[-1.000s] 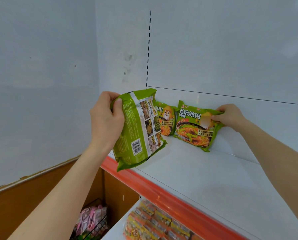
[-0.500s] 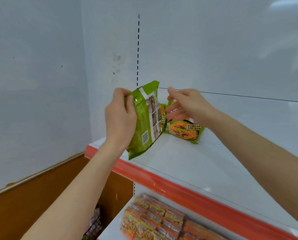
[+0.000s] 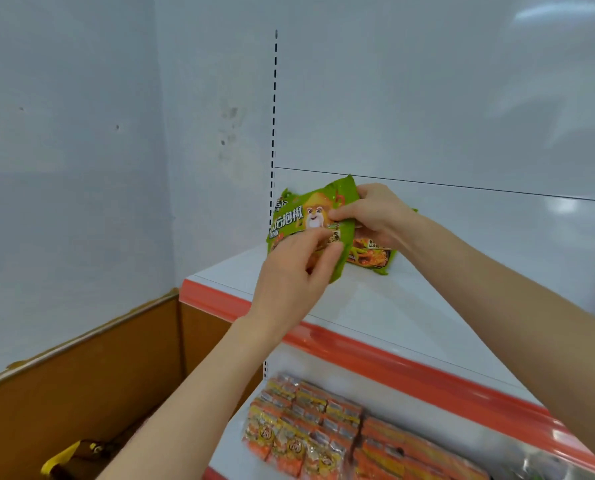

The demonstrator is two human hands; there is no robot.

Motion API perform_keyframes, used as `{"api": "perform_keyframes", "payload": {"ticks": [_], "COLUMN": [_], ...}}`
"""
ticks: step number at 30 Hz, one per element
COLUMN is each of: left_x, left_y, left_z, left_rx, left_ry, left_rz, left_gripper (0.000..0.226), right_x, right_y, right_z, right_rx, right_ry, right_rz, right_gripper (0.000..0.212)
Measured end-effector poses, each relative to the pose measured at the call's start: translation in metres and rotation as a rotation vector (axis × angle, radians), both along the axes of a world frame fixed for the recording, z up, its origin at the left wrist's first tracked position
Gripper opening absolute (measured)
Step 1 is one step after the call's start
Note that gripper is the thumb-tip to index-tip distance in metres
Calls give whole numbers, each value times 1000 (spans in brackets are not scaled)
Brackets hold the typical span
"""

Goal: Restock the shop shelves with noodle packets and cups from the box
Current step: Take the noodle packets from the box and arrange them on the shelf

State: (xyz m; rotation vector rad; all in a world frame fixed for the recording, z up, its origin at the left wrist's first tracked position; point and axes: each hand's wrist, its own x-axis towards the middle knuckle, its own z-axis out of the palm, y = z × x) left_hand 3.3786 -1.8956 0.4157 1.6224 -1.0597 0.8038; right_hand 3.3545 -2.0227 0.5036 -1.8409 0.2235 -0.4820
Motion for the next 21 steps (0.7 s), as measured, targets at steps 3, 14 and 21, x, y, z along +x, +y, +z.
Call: {"api": "perform_keyframes", "payload": {"ticks": [3,14,21], "left_x": [13,35,23], "left_y": [16,23,-19], "left_z": [0,2,0], "left_rx": [-145,-37,19], "left_ry": [208,887,695], "left_rz": [60,-271,-187], "left_gripper": [25,36,10], "right_x": [-9,-33,-47], "right_y": [-11,-46,-70], "right_z": [2,-3,-10], "right_rx": [-20,90,-208], "right_ry": [-49,-118,-141], "right_rz": [52,171,-37], "right_gripper": [19,21,26]}}
